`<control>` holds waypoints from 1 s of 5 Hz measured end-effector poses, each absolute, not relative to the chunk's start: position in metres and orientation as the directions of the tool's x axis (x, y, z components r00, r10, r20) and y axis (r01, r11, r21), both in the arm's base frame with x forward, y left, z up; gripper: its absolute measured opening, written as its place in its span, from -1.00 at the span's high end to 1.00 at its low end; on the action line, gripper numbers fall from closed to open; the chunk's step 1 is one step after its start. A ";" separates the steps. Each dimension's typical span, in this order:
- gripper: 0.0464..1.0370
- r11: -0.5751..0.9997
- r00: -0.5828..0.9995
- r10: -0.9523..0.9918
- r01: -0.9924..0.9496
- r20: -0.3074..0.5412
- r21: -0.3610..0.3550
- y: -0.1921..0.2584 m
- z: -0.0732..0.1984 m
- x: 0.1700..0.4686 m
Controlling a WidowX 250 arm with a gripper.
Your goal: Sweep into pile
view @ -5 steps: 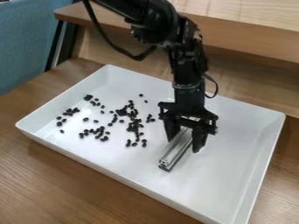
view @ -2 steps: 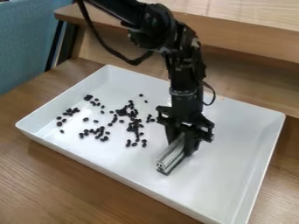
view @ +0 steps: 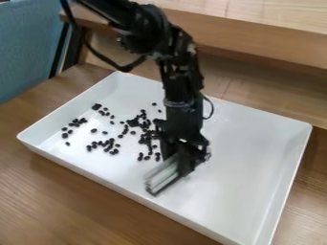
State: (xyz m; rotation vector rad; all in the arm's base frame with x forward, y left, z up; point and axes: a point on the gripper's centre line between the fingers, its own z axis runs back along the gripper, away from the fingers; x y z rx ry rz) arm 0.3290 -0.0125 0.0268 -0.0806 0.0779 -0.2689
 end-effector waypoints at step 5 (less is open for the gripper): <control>0.29 0.938 0.935 -0.346 0.343 0.081 0.050 0.067 0.026 0.350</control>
